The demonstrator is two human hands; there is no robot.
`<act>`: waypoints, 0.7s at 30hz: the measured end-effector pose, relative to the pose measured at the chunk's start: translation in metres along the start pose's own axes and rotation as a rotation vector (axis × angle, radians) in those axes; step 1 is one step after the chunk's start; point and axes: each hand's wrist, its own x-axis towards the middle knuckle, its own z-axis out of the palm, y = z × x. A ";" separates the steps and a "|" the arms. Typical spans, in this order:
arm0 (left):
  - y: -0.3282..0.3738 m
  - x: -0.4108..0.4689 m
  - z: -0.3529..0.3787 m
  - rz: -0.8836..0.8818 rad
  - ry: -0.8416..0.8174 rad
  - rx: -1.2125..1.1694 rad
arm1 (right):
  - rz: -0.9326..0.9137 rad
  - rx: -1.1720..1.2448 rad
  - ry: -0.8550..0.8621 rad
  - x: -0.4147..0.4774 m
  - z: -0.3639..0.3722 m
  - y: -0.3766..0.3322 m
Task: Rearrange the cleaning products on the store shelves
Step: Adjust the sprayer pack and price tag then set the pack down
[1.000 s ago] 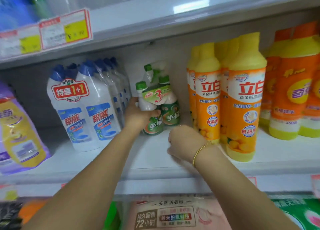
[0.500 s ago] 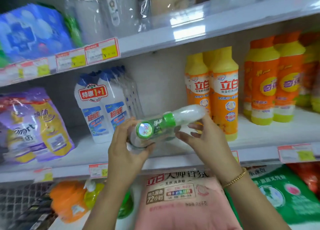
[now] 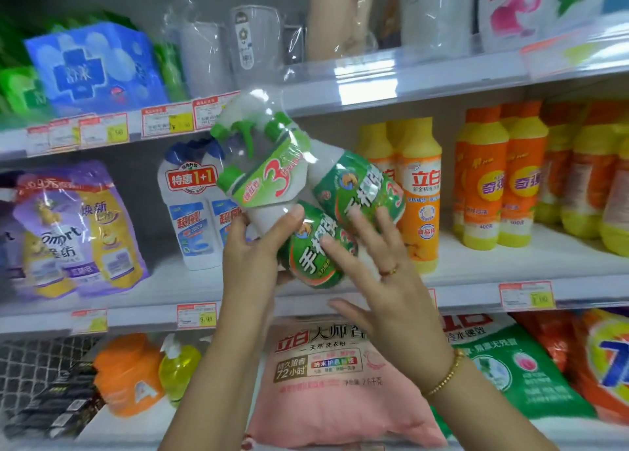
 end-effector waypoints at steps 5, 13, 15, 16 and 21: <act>0.019 -0.014 0.011 -0.077 -0.124 -0.022 | -0.131 -0.079 0.235 0.006 -0.004 -0.005; 0.041 -0.023 0.010 0.038 -0.352 -0.099 | -0.125 0.017 0.372 0.019 -0.028 -0.005; 0.043 -0.021 0.009 0.043 -0.349 -0.176 | -0.006 0.181 0.360 0.024 -0.036 -0.008; 0.043 -0.019 0.008 0.050 -0.339 -0.181 | 0.076 0.276 0.370 0.027 -0.039 -0.011; 0.034 -0.007 0.002 0.107 -0.275 -0.028 | 0.486 1.083 0.432 0.037 -0.054 -0.018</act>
